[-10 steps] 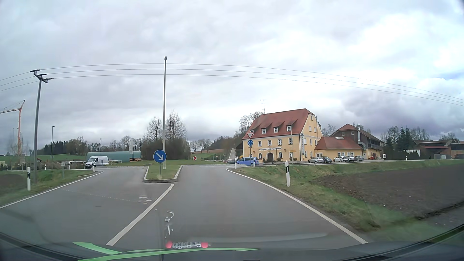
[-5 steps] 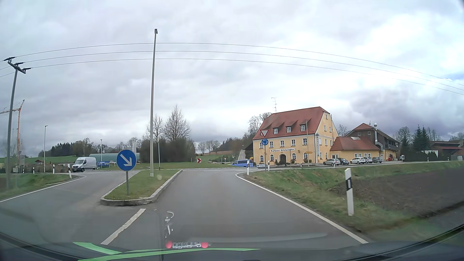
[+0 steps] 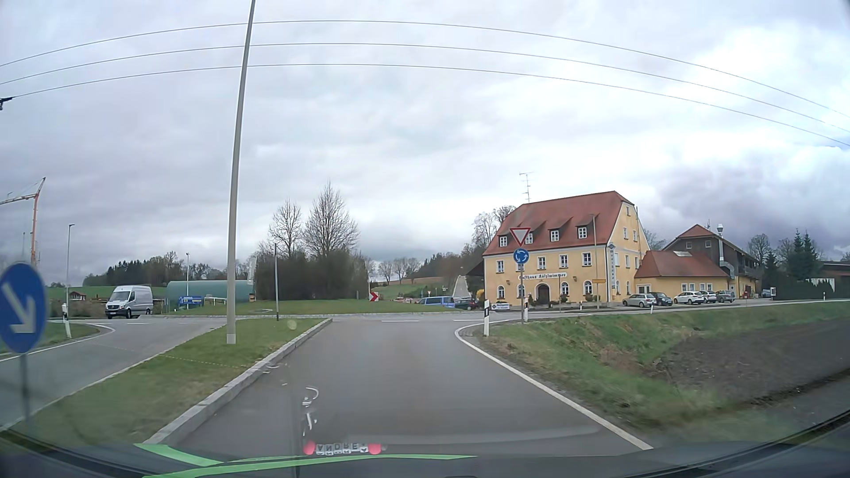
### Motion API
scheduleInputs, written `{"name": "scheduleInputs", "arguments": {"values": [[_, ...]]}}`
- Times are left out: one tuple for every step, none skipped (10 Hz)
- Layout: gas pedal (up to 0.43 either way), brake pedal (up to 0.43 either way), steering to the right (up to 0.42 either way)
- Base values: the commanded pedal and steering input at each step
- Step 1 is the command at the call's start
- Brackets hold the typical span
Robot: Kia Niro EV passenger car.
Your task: Follow the waypoints while adhering to traffic rules and regulations
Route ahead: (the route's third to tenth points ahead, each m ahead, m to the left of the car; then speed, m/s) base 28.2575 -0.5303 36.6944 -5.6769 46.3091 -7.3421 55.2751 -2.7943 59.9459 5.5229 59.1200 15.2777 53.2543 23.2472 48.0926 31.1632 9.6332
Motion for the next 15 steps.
{"name": "scheduleInputs", "arguments": {"values": [[0.0, 0.22, -0.03], [0.0, 0.226, -0.03], [0.0, 0.226, -0.029], [0.0, 0.226, -0.029], [0.0, 0.226, -0.028], [0.0, 0.232, -0.025], [0.0, 0.232, -0.022], [0.0, 0.238, -0.018], [0.0, 0.244, -0.016], [0.0, 0.244, -0.012], [0.0, 0.238, -0.006], [0.0, 0.207, 0.001], [0.0, 0.165, 0.006], [0.0, 0.11, 0.008], [0.0, 0.006, 0.008]]}}
